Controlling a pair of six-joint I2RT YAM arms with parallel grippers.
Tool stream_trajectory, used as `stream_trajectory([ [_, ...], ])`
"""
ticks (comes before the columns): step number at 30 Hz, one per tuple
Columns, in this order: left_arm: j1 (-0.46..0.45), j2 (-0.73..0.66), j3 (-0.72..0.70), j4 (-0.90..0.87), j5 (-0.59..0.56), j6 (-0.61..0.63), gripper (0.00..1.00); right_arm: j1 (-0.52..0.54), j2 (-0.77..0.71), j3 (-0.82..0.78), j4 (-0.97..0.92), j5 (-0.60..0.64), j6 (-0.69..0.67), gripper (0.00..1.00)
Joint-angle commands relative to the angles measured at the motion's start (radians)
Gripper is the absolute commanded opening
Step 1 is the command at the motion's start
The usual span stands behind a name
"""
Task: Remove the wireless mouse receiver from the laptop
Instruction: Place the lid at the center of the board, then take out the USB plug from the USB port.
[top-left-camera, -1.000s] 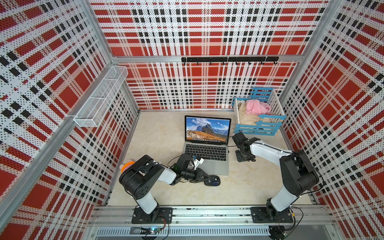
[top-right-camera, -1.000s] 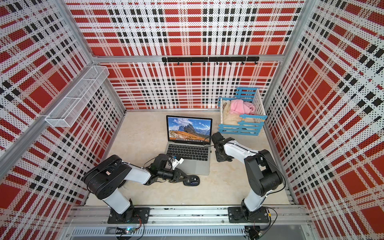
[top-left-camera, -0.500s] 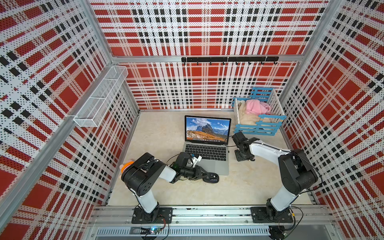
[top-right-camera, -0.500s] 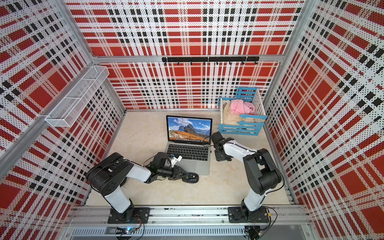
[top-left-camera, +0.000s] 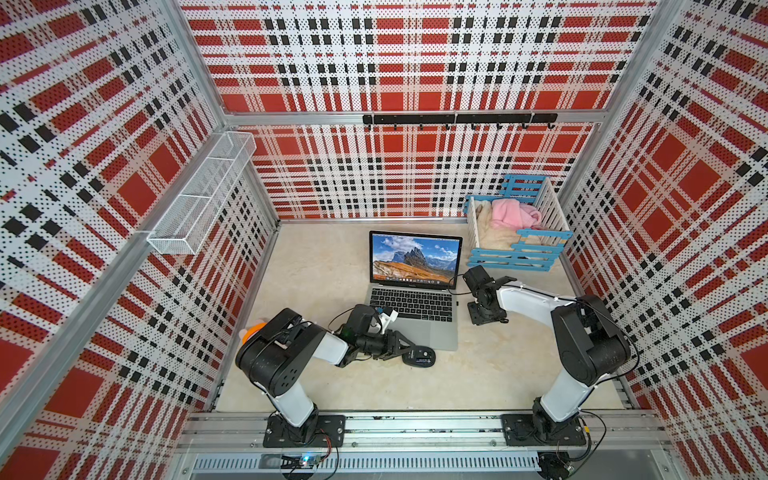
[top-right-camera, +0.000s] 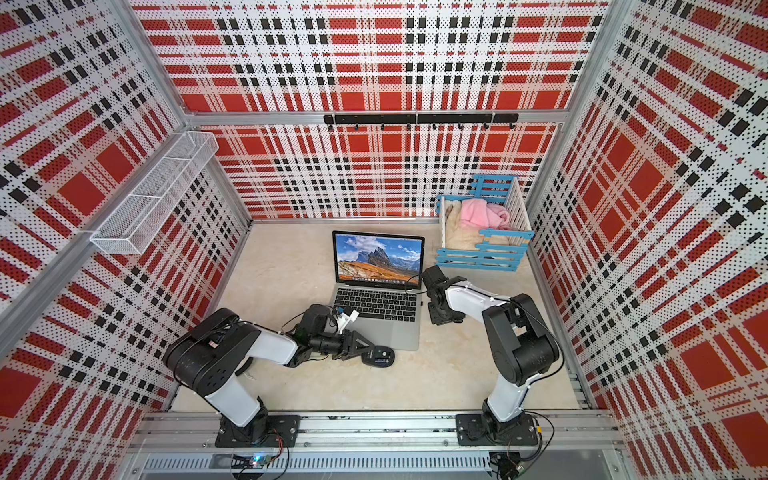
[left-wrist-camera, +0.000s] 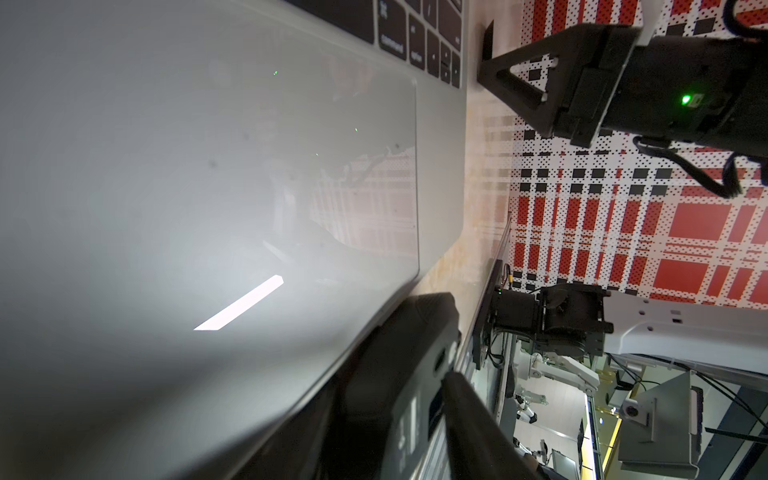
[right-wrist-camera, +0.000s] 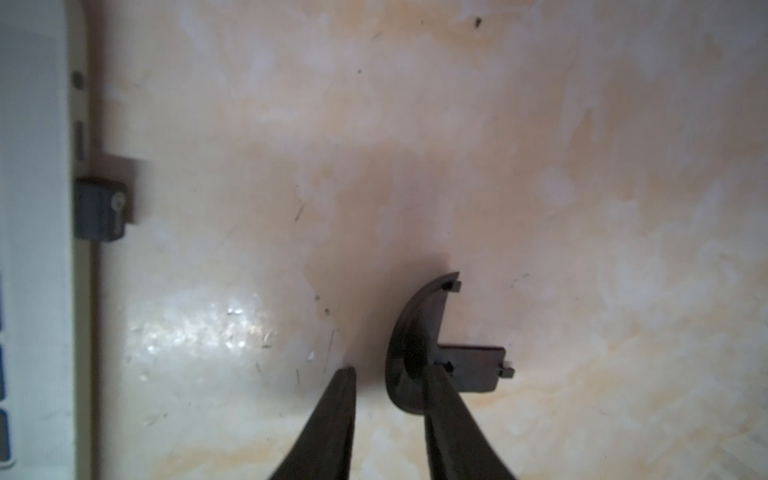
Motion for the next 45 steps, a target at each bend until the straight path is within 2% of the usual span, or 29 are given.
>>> stream_trajectory([
  [1, 0.028, -0.054, -0.016, -0.036, -0.032, -0.006, 0.54, -0.006, -0.053, 0.007, 0.004, -0.009, -0.001, 0.39],
  [2, 0.038, -0.074, -0.018, -0.041, -0.033, -0.010, 0.57, -0.006, -0.068, 0.014, 0.002, -0.008, -0.004, 0.40],
  [9, 0.111, -0.214, 0.012, -0.261, -0.078, 0.080, 0.58, -0.017, -0.137, 0.077, -0.029, -0.042, -0.038, 0.54],
  [13, 0.155, -0.319, 0.068, -0.425, -0.160, 0.146, 0.57, -0.035, -0.176, 0.091, -0.005, -0.193, -0.117, 0.53],
  [15, 0.173, -0.359, 0.154, -0.570, -0.241, 0.220, 0.57, -0.035, -0.200, 0.089, 0.022, -0.243, -0.189, 0.53],
  [17, 0.187, -0.355, 0.256, -0.695, -0.322, 0.308, 0.57, -0.034, -0.241, 0.043, 0.099, -0.352, -0.328, 0.53],
  [19, 0.203, -0.320, 0.337, -0.781, -0.380, 0.386, 0.56, -0.034, -0.299, -0.026, 0.184, -0.411, -0.448, 0.54],
  [22, 0.226, -0.243, 0.431, -0.854, -0.397, 0.488, 0.55, -0.052, -0.350, -0.100, 0.252, -0.534, -0.631, 0.58],
  [23, 0.223, -0.214, 0.469, -0.894, -0.454, 0.517, 0.55, -0.066, -0.349, -0.108, 0.264, -0.545, -0.671, 0.58],
  [25, 0.224, -0.159, 0.530, -0.956, -0.561, 0.573, 0.54, -0.101, -0.319, -0.104, 0.260, -0.555, -0.738, 0.57],
  [26, 0.229, -0.129, 0.554, -0.976, -0.580, 0.593, 0.53, -0.111, -0.293, -0.092, 0.235, -0.568, -0.798, 0.56],
  [29, 0.249, -0.061, 0.592, -0.988, -0.575, 0.633, 0.51, -0.113, -0.210, -0.069, 0.191, -0.540, -0.962, 0.55],
  [33, 0.255, -0.011, 0.615, -0.999, -0.576, 0.663, 0.51, -0.113, -0.125, -0.043, 0.197, -0.491, -1.087, 0.53],
  [38, 0.263, 0.024, 0.622, -1.007, -0.558, 0.685, 0.51, -0.115, -0.049, 0.006, 0.231, -0.498, -1.156, 0.53],
  [45, 0.273, 0.032, 0.623, -1.019, -0.543, 0.703, 0.51, -0.113, 0.090, 0.110, 0.166, -0.508, -1.210, 0.53],
])
